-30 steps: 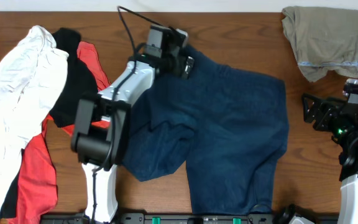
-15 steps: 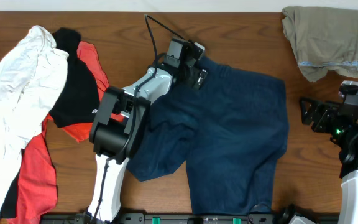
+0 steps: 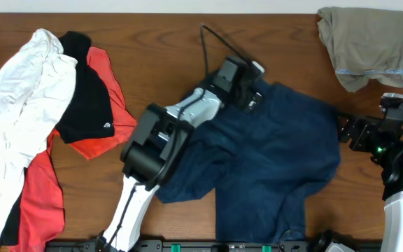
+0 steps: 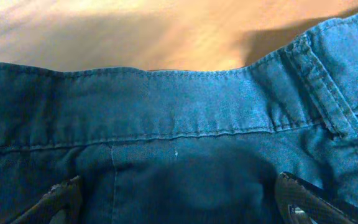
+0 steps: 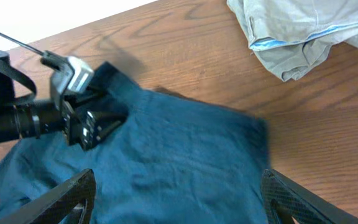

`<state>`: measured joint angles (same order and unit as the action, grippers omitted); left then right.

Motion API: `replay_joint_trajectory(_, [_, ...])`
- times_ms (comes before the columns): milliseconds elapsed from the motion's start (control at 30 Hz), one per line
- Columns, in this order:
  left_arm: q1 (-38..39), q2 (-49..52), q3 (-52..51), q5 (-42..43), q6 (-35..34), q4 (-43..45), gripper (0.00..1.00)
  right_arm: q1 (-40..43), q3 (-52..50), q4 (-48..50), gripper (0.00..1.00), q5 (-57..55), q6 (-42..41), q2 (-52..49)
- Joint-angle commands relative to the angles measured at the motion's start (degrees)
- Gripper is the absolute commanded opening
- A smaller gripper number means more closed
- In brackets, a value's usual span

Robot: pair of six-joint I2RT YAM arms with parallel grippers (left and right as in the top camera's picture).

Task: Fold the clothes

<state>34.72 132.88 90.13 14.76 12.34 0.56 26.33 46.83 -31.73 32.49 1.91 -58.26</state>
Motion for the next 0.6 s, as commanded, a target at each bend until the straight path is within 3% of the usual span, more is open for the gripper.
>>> replay_joint_trajectory(0, [3.48,2.75,0.83,4.28,0.94,-0.94,0.98,-0.5,0.68,-0.46,0.83,-0.15,1.01,-0.15])
replay_joint_trajectory(233, [9.53,1.88,5.64,1.36,3.06,-5.81,0.98,-0.48,0.68,-0.5,0.85,-0.13,1.51,-0.15])
replay_joint_trajectory(433, [6.99,-4.74,17.73,-8.72,2.8,-31.01,0.98,-0.48,0.68,-0.55,0.86,-0.13,1.6,-0.15])
replay_joint_trajectory(567, [1.86,-11.93,20.31,-9.73,1.36,-45.38,0.98,-0.48,0.68,-0.44,0.86,-0.13,1.6,-0.15])
